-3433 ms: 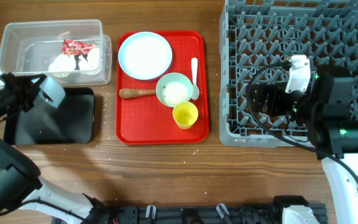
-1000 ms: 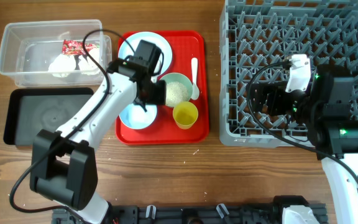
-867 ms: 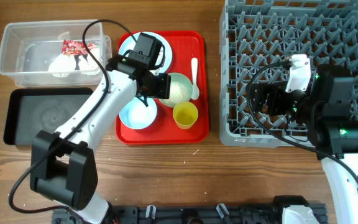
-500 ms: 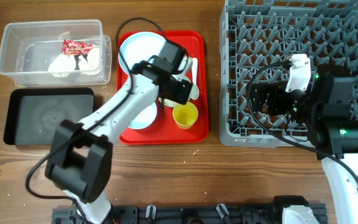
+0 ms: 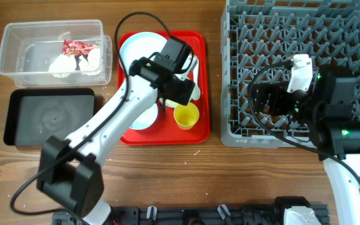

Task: Sort waste into correct bins and load items into the dishwasher rack
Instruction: 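Grasp the yellow cup with the left gripper and lift it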

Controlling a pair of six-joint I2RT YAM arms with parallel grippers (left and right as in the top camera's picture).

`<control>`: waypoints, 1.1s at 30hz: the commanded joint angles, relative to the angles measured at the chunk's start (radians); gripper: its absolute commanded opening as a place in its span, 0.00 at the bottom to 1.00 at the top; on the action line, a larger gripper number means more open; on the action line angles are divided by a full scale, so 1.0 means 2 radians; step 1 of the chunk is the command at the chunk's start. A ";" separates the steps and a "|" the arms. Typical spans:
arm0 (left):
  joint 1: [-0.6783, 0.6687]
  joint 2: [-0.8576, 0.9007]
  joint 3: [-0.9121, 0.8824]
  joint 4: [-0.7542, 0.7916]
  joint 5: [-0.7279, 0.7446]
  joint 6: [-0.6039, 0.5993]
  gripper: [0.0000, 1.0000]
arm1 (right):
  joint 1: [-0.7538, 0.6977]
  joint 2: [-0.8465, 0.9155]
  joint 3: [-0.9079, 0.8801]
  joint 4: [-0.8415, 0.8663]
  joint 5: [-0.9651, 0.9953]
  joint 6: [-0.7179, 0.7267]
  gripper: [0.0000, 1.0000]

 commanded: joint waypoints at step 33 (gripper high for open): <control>-0.096 0.015 -0.052 0.010 -0.026 -0.143 0.39 | -0.001 0.001 0.009 0.004 -0.006 0.015 1.00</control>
